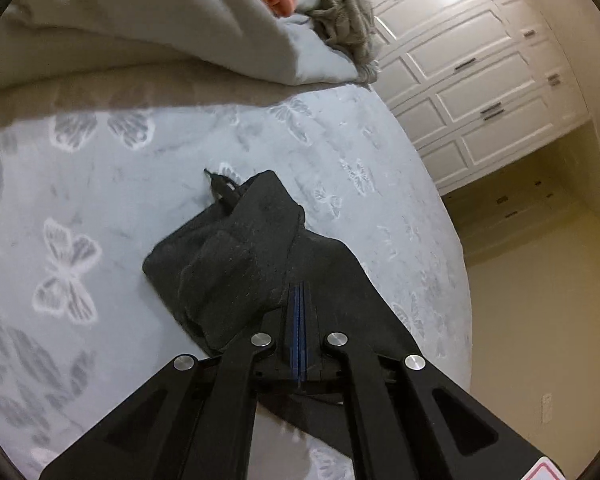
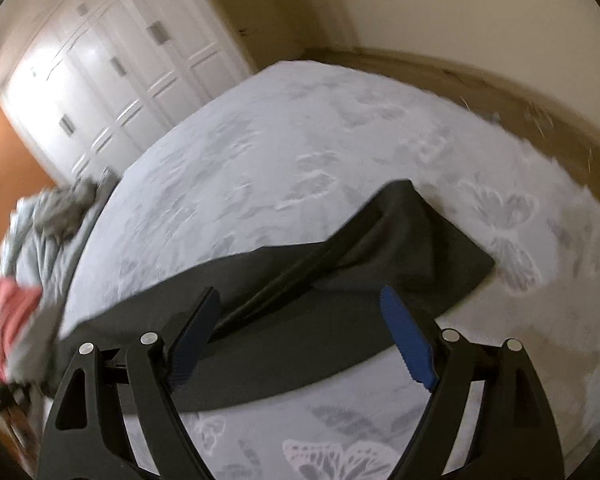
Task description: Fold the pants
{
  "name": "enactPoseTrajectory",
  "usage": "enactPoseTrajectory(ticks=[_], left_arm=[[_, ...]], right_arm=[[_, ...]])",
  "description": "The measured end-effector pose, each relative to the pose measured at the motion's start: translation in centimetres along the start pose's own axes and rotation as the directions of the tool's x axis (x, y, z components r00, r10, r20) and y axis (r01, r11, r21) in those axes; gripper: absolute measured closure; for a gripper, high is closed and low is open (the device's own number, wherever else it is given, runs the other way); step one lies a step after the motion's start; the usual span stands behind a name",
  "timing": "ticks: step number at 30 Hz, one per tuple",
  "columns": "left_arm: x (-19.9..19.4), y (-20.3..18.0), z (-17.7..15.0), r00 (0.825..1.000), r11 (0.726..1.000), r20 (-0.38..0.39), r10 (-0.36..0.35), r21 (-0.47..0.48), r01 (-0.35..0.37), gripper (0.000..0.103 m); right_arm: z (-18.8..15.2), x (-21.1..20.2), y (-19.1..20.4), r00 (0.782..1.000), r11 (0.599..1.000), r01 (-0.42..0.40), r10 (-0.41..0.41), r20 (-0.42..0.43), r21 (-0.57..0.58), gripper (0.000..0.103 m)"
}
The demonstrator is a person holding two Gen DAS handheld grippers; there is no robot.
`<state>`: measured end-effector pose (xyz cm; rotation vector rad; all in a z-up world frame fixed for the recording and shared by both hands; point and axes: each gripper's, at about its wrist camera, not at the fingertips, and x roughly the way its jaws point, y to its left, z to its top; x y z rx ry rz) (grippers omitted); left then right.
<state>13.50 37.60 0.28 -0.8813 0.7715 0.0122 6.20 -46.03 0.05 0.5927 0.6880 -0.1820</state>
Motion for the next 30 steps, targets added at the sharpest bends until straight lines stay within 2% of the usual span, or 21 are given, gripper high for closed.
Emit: enactPoseTrajectory(ticks=[4, 6, 7, 8, 9, 10, 11, 12, 13, 15, 17, 18, 20, 21, 22, 23, 25, 26, 27, 28, 30], left_arm=[[0.5, 0.0, -0.7, 0.993, 0.994, -0.038, 0.11, 0.014, -0.109, 0.103], [0.8, 0.3, -1.5, 0.99, 0.993, -0.079, 0.117, 0.017, -0.116, 0.103], [1.1, 0.2, -1.7, 0.989, 0.993, -0.089, 0.116, 0.017, -0.115, 0.103], [1.4, 0.0, -2.1, 0.988, 0.993, -0.101, 0.116, 0.018, -0.114, 0.099], [1.7, -0.3, -2.4, 0.988, 0.993, -0.108, 0.114, 0.018, -0.113, 0.095], [1.9, -0.8, -2.9, 0.988, 0.994, -0.112, 0.11, 0.026, -0.108, 0.094], [2.1, -1.2, -3.1, 0.987, 0.993, -0.113, 0.116, 0.037, -0.112, 0.093], [2.3, -1.6, -3.3, 0.986, 0.991, -0.112, 0.127, 0.05, -0.122, 0.093], [2.4, -2.1, -3.6, 0.984, 0.988, -0.109, 0.142, 0.068, -0.135, 0.093], [2.5, -3.1, -4.2, 0.981, 0.983, -0.105, 0.164, 0.103, -0.153, 0.093], [2.9, -4.0, -4.7, 0.98, 0.98, -0.116, 0.164, 0.131, -0.149, 0.093], [3.1, -4.3, -5.0, 0.979, 0.979, -0.122, 0.164, 0.14, -0.146, 0.09], [3.9, -4.7, -5.5, 0.973, 0.976, -0.149, 0.174, 0.159, -0.15, 0.084], [4.2, -4.7, -5.7, 0.972, 0.976, -0.158, 0.175, 0.16, -0.149, 0.08], [4.4, -4.6, -5.9, 0.971, 0.976, -0.165, 0.174, 0.159, -0.148, 0.078], [4.6, -4.6, -6.0, 0.969, 0.977, -0.172, 0.176, 0.152, -0.15, 0.073], [4.5, -4.4, -6.0, 0.972, 0.982, -0.176, 0.157, 0.13, -0.135, 0.068], [4.3, -4.2, -6.0, 0.974, 0.985, -0.17, 0.151, 0.112, -0.134, 0.067], [4.0, -4.1, -6.0, 0.976, 0.986, -0.16, 0.148, 0.098, -0.133, 0.066], [3.8, -4.1, -6.0, 0.978, 0.987, -0.15, 0.147, 0.085, -0.135, 0.066], [3.7, -4.2, -6.2, 0.978, 0.987, -0.143, 0.15, 0.073, -0.141, 0.066]], right_arm=[[1.2, 3.5, 1.3, 0.998, 1.0, -0.015, 0.015, -0.066, 0.01, 0.023], [1.2, 5.4, 1.6, 0.994, 0.999, -0.018, 0.021, -0.111, 0.026, 0.03], [1.2, 7.1, 1.5, 0.99, 0.999, 0.008, -0.001, -0.144, 0.044, 0.033], [1.1, 7.9, 1.6, 0.987, 0.999, 0.019, -0.01, -0.161, 0.051, 0.043], [0.9, 9.2, 1.3, 0.984, 0.997, 0.029, -0.016, -0.179, 0.066, 0.064], [0.8, 9.4, 1.1, 0.984, 0.997, 0.03, -0.017, -0.178, 0.074, 0.08], [1.0, 9.2, 1.0, 0.987, 0.996, 0.017, -0.003, -0.159, 0.084, 0.101], [1.4, 8.1, 1.1, 0.993, 0.995, -0.021, 0.031, -0.113, 0.093, 0.101], [2.0, 5.7, 1.8, 0.994, 0.992, -0.097, 0.1, -0.041, 0.081, 0.101], [2.5, 0.9, 3.5, 0.984, 0.985, -0.172, 0.173, 0.042, -0.025, 0.101], [1.1, 0.4, 2.6, 0.997, 0.993, -0.08, 0.08, -0.009, -0.088, 0.101], [0.2, 2.0, 0.8, 0.995, 0.998, -0.009, 0.002, -0.101, -0.067, 0.101], [-0.6, 4.5, -2.7, 0.97, 0.997, 0.076, -0.071, -0.232, 0.013, 0.101], [-0.7, 5.1, -4.0, 0.96, 0.994, 0.098, -0.084, -0.268, 0.04, 0.099], [-0.5, 5.1, -4.9, 0.959, 0.994, 0.085, -0.065, -0.276, 0.061, 0.098], [0.1, 4.2, -5.4, 0.97, 0.995, 0.058, -0.036, -0.24, 0.084, 0.096], [1.3, 2.6, -5.6, 0.987, 0.993, 0.001, 0.018, -0.16, 0.121, 0.08], [1.7, 2.0, -5.6, 0.992, 0.991, -0.011, 0.028, -0.123, 0.136, 0.052], [2.3, 1.5, -5.5, 0.997, 0.988, -0.013, 0.025, -0.078, 0.151, 0.035], [2.9, 1.0, -5.1, 0.999, 0.988, -0.01, 0.016, -0.04, 0.152, 0.034], [3.8, 1.4, -3.8, 1.0, 0.992, -0.013, 0.016, -0.019, 0.122, 0.034]])
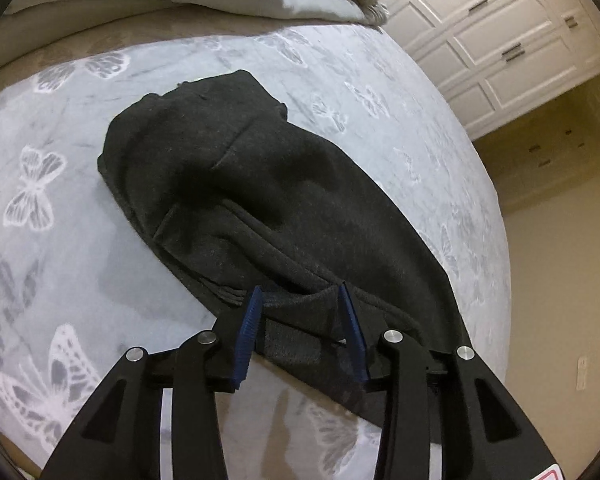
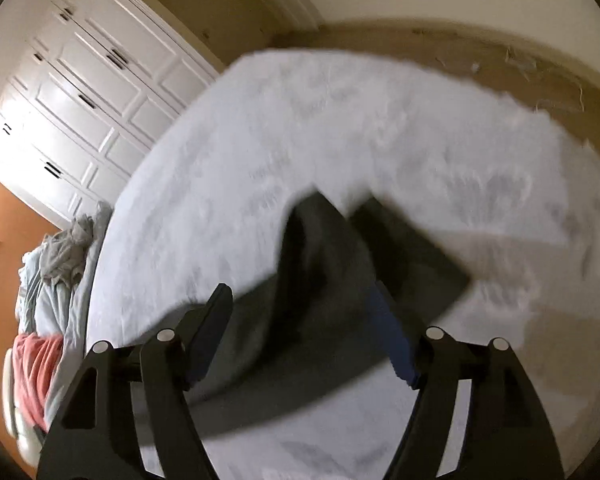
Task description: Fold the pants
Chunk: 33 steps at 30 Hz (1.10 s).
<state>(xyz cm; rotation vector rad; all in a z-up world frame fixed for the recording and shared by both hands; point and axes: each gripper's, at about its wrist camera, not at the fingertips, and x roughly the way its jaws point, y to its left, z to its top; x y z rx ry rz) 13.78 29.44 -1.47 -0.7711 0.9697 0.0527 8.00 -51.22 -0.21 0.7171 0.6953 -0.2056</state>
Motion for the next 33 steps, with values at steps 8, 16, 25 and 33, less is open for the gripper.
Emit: enactPoseTrajectory(ticks=[8, 16, 25, 33], left_arm=[[1.5, -3.7, -1.5, 0.999, 0.996, -0.038, 0.0, 0.087, 0.003, 0.066], [2.1, -4.7, -1.8, 0.998, 0.991, -0.022, 0.053, 0.128, -0.05, 0.066], [2.0, -1.8, -0.8, 0.997, 1.0, -0.08, -0.024, -0.02, 0.022, 0.052], [2.4, 0.3, -0.5, 0.988, 0.986, -0.13, -0.084, -0.151, 0.064, 0.045]], right_arm=[[-2.1, 7.8, 3.0, 0.969, 0.966, 0.183, -0.209, -0.133, -0.181, 0.1], [-1.7, 0.9, -1.5, 0.994, 0.993, 0.07, -0.078, -0.075, -0.099, 0.1], [-2.5, -2.4, -1.8, 0.989, 0.988, 0.146, -0.148, -0.031, -0.049, 0.076], [-8.6, -3.1, 12.7, 0.993, 0.904, -0.113, 0.095, -0.065, -0.412, 0.049]])
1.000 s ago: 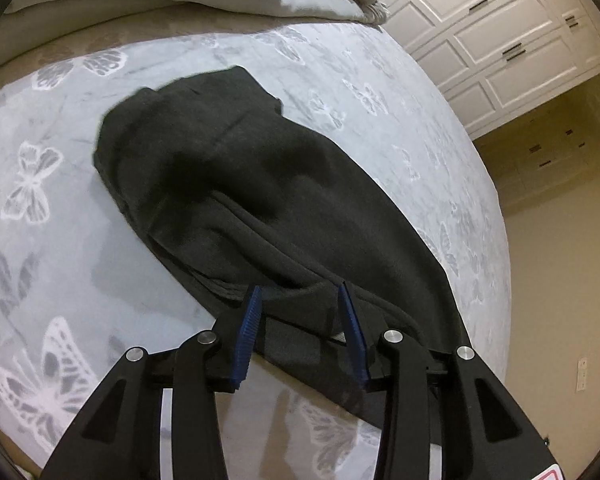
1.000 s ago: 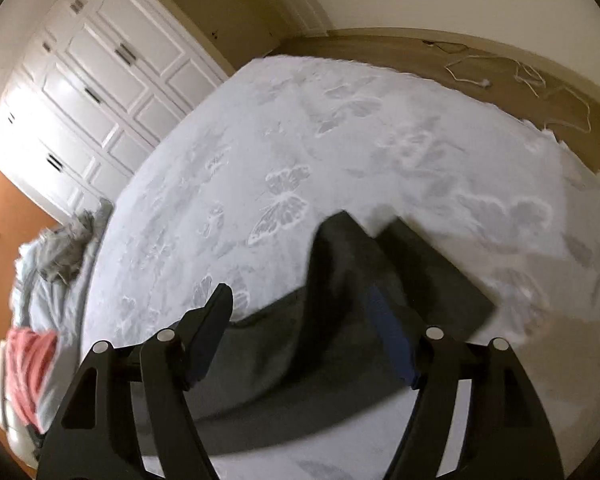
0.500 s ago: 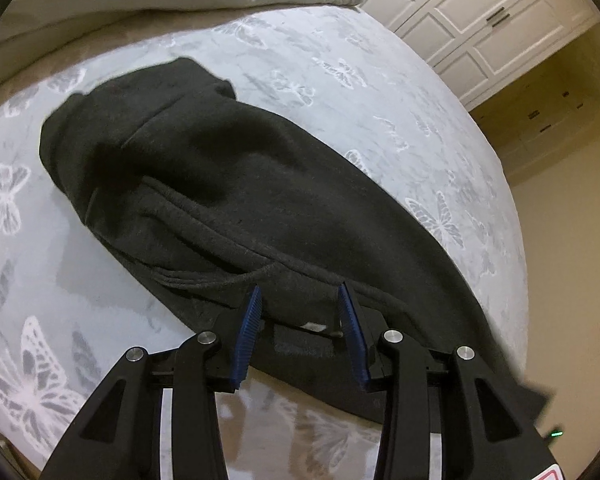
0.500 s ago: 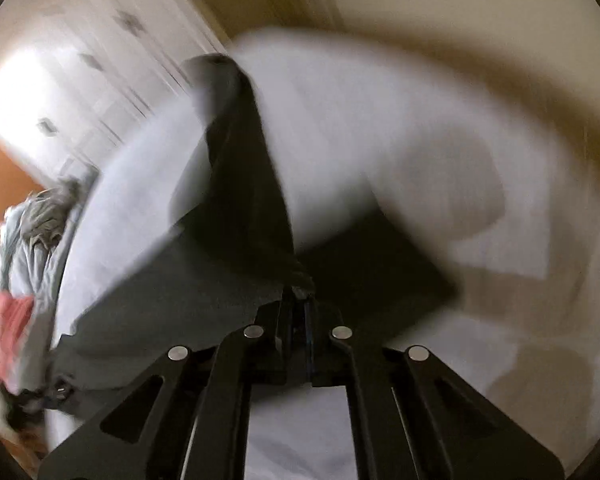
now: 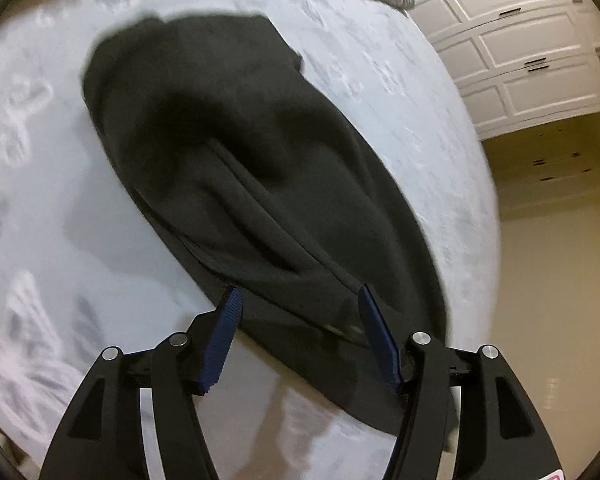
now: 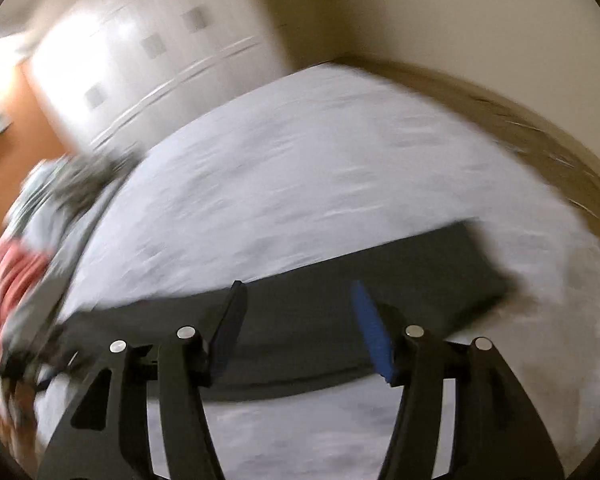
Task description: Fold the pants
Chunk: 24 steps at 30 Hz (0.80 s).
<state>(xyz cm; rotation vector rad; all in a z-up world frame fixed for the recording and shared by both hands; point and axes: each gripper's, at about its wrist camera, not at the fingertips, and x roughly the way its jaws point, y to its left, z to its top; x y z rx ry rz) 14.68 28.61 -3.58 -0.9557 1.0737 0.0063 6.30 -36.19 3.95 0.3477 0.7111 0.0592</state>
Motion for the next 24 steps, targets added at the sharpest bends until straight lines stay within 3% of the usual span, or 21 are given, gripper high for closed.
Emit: enactPoseTrajectory(ticks=[3, 6, 7, 10, 13, 14, 15, 16, 17, 18, 21, 23, 24], left_arm=[[0.5, -1.3, -0.1, 0.999, 0.998, -0.032, -0.044, 0.033, 0.045, 0.045], [2.2, -1.8, 1.2, 0.999, 0.998, -0.049, 0.001, 0.057, 0.002, 0.044], [3.0, -1.3, 1.8, 0.998, 0.999, -0.059, 0.02, 0.036, -0.018, 0.045], [4.1, -0.3, 2.8, 0.997, 1.0, -0.076, -0.01, -0.02, 0.008, 0.045], [3.8, -0.7, 3.7, 0.998, 1.0, -0.059, -0.027, 0.0, 0.027, 0.056], [3.5, -1.0, 3.8, 0.999, 0.999, -0.041, -0.025, 0.026, 0.026, 0.081], [3.3, -1.5, 3.9, 1.0, 0.998, -0.027, -0.013, 0.061, 0.015, 0.097], [3.2, -1.9, 4.0, 0.999, 0.995, -0.027, -0.018, 0.093, 0.02, 0.097], [3.2, -2.2, 4.0, 0.999, 0.994, -0.029, -0.02, 0.106, 0.023, 0.097], [3.1, -2.4, 3.9, 1.0, 0.992, -0.027, -0.017, 0.121, 0.02, 0.098], [1.7, -3.2, 3.5, 1.0, 0.987, -0.003, -0.023, 0.157, 0.023, 0.098], [0.0, -3.8, 2.8, 0.999, 0.981, 0.014, -0.038, 0.192, 0.035, 0.098], [-0.6, -3.8, 2.2, 0.999, 0.977, 0.016, -0.029, 0.212, 0.025, 0.098]], right_arm=[[-1.8, 3.1, 6.9, 0.995, 0.974, -0.084, 0.069, -0.078, -0.209, 0.049], [-5.2, 7.1, 16.0, 0.979, 0.863, -0.183, 0.113, -0.172, -0.471, 0.05], [-5.9, 8.0, 17.8, 0.976, 0.833, -0.197, 0.115, -0.186, -0.518, 0.05], [-7.8, 11.0, 24.0, 0.964, 0.735, -0.254, 0.139, -0.227, -0.629, 0.051], [-9.4, 14.5, 27.5, 0.948, 0.683, -0.306, 0.156, -0.277, -0.663, 0.054], [-10.0, 15.3, 28.6, 0.943, 0.663, -0.32, 0.158, -0.292, -0.677, 0.056], [-10.4, 16.2, 29.6, 0.941, 0.647, -0.325, 0.15, -0.303, -0.69, 0.064], [-10.7, 17.3, 30.6, 0.939, 0.633, -0.328, 0.137, -0.316, -0.701, 0.07], [-11.0, 18.4, 31.3, 0.94, 0.625, -0.32, 0.113, -0.323, -0.712, 0.093], [-11.0, 19.1, 31.4, 0.936, 0.634, -0.318, 0.094, -0.338, -0.705, 0.103], [-10.6, 16.7, 32.6, 0.91, 0.64, -0.403, 0.205, -0.361, -0.654, 0.103], [-11.2, 13.1, 32.8, 0.88, 0.589, -0.474, 0.297, -0.371, -0.654, 0.103], [-12.2, 12.8, 32.6, 0.865, 0.571, -0.501, 0.298, -0.404, -0.651, 0.103]])
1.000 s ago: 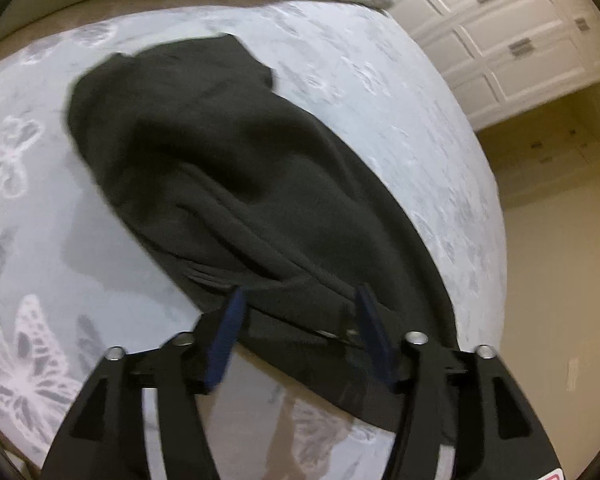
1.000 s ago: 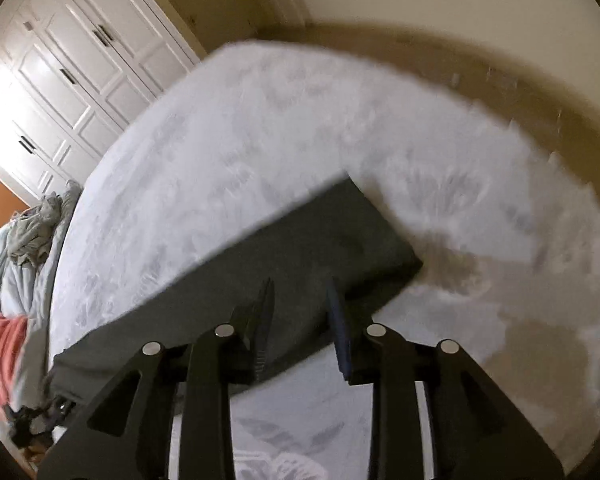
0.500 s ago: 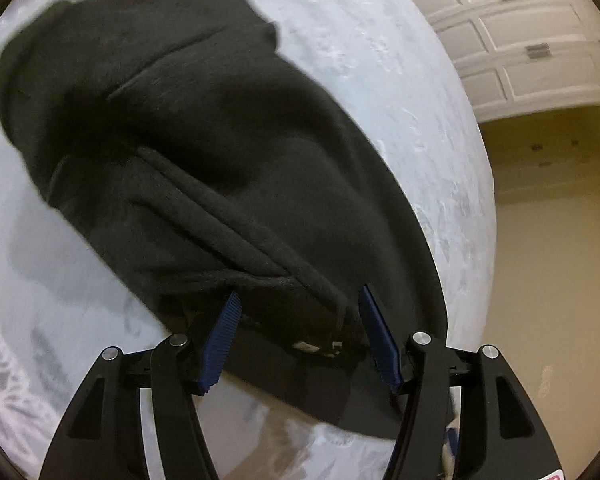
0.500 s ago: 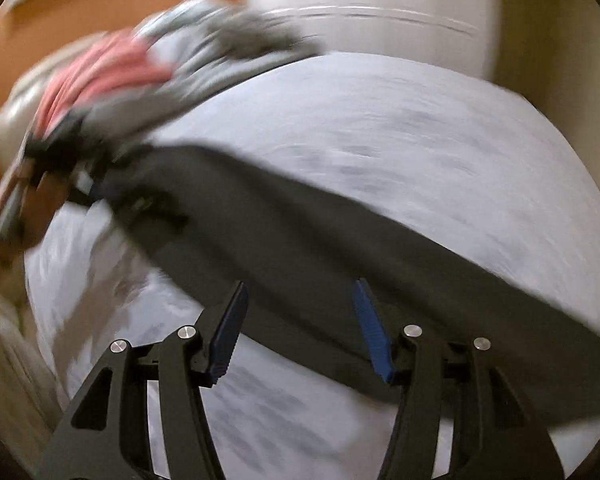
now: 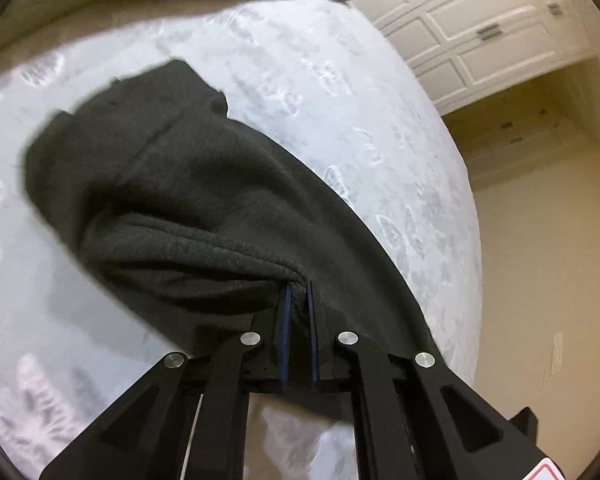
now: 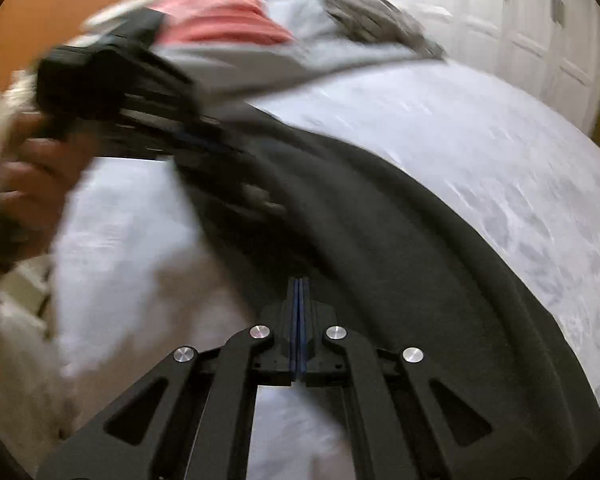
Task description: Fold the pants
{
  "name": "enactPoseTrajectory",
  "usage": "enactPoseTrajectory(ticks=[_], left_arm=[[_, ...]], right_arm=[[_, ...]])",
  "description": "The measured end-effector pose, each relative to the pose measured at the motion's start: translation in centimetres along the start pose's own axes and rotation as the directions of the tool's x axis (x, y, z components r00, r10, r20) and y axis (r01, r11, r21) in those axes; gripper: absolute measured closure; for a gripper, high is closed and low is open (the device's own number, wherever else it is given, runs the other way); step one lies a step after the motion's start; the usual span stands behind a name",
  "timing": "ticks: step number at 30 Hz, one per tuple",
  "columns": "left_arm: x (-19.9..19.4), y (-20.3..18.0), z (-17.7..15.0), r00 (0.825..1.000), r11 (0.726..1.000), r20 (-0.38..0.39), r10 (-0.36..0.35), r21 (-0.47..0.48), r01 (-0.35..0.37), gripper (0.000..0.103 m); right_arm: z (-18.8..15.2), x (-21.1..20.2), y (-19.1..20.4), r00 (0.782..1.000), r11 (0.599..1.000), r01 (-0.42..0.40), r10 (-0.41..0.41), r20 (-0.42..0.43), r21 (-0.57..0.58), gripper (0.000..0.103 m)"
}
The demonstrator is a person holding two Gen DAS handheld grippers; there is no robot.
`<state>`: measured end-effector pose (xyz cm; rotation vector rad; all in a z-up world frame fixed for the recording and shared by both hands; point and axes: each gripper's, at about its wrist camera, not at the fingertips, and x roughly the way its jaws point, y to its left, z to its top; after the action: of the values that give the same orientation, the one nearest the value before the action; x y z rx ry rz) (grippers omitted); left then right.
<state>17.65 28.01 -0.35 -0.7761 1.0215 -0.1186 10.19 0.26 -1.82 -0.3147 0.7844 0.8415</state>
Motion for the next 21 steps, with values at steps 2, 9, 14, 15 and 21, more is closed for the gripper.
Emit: enactPoseTrajectory(ticks=[2, 9, 14, 15, 21], left_arm=[[0.1, 1.6, -1.0, 0.998, 0.999, -0.04, 0.05, -0.006, -0.05, 0.098], [-1.8, 5.5, -0.6, 0.991, 0.985, 0.046, 0.129, -0.123, -0.123, 0.079], [-3.8, 5.1, 0.7, 0.982, 0.986, 0.157, 0.105, -0.146, -0.082, 0.055], [-3.3, 4.8, 0.9, 0.984, 0.986, 0.148, 0.104, -0.142, -0.083, 0.048], [-1.5, 6.2, 0.5, 0.991, 0.985, 0.043, 0.128, -0.124, -0.122, 0.042]], right_arm=[[-2.1, 2.1, 0.5, 0.994, 0.999, 0.015, -0.019, -0.11, -0.034, 0.103], [-3.6, -1.3, -0.4, 0.998, 0.999, 0.018, -0.015, -0.054, 0.044, 0.101], [-0.9, -0.1, -2.2, 0.993, 0.994, 0.097, -0.094, -0.077, 0.043, 0.089], [-1.1, 1.0, -2.3, 0.989, 0.994, 0.108, -0.104, -0.109, 0.029, 0.07], [-2.0, 4.3, -3.2, 0.982, 0.991, 0.13, -0.124, -0.144, 0.034, 0.061]])
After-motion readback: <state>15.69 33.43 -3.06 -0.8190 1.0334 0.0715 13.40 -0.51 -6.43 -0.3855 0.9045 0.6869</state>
